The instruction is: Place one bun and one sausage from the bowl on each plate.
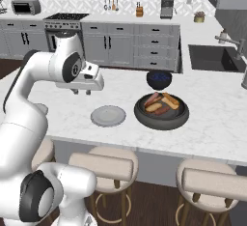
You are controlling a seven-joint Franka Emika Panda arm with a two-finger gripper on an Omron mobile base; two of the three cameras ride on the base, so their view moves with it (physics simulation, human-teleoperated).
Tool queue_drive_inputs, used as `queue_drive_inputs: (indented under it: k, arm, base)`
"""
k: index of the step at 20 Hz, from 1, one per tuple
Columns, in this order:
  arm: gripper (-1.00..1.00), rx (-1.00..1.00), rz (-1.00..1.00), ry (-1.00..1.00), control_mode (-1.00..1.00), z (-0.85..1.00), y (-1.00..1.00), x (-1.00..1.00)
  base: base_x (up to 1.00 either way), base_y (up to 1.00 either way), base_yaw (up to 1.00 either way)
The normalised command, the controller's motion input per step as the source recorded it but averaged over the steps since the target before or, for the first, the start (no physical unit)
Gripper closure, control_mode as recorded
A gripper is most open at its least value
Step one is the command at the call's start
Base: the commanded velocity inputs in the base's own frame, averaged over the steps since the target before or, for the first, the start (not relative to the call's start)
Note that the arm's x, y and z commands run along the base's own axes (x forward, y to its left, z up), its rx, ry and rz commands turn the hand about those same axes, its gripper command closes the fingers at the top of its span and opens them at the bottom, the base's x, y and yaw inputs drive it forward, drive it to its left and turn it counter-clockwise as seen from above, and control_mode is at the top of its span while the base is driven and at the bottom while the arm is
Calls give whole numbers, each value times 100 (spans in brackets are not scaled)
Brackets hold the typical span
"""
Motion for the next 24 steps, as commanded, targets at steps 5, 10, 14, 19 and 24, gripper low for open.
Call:
queue_drive_inputs:
  k: [5,10,14,19,24]
  arm:
    - [-100,0,0,1,-100,0,0,0]
    - [-100,-1,-1,-9,-100,-1,0,9]
    - [-100,3,0,-11,-100,2,-26,93]
    - [-100,0,0,8,-100,-21,-32,100]
    - [-100,0,0,11,-100,-43,-63,100]
  base:
    - [0,0,0]
    - [0,0,0]
    - [0,0,0]
    - [0,0,0]
    - [0,0,0]
